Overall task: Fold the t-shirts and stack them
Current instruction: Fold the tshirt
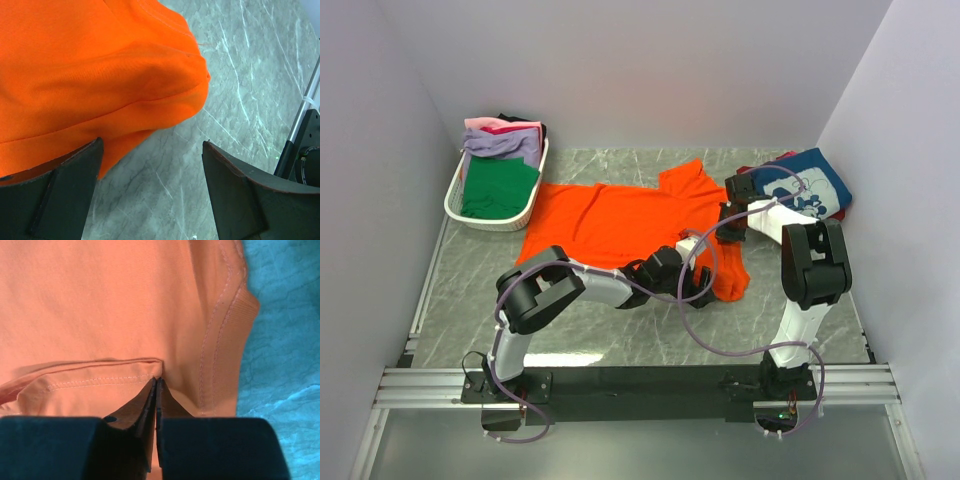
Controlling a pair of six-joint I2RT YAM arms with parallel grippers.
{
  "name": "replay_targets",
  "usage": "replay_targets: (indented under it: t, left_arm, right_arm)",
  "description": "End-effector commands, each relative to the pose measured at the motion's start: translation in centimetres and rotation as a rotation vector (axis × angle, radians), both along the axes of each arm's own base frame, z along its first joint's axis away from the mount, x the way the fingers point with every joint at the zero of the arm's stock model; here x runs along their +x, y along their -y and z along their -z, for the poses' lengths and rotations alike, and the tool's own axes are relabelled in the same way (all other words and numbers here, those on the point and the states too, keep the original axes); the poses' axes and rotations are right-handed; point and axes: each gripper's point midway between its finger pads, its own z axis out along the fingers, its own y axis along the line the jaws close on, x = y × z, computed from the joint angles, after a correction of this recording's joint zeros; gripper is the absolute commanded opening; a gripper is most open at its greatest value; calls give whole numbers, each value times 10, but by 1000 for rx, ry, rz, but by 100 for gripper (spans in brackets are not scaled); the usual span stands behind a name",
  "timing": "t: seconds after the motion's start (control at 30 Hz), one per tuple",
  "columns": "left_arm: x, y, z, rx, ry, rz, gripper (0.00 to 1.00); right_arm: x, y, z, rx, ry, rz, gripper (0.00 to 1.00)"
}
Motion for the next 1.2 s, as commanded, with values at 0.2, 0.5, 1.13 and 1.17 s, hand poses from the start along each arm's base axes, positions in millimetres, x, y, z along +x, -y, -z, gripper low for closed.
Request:
replay_targets:
  t: [0.2,0.5,1.13,1.17]
  left_arm:
    - [-12,-5,10,9,-36,21,86]
    - [-14,-9,15,21,-45,14,86]
    - [-14,0,7,11,-29,43,86]
    - [-15,4,2,1,-24,50,86]
  right_arm:
    - [14,3,-7,-4,38,-21,0]
    - [44,10,-37,-29,116,-29,0]
    - [53,9,-42,-40,111,-42,27]
    - [54,10,-54,-40,141,-38,36]
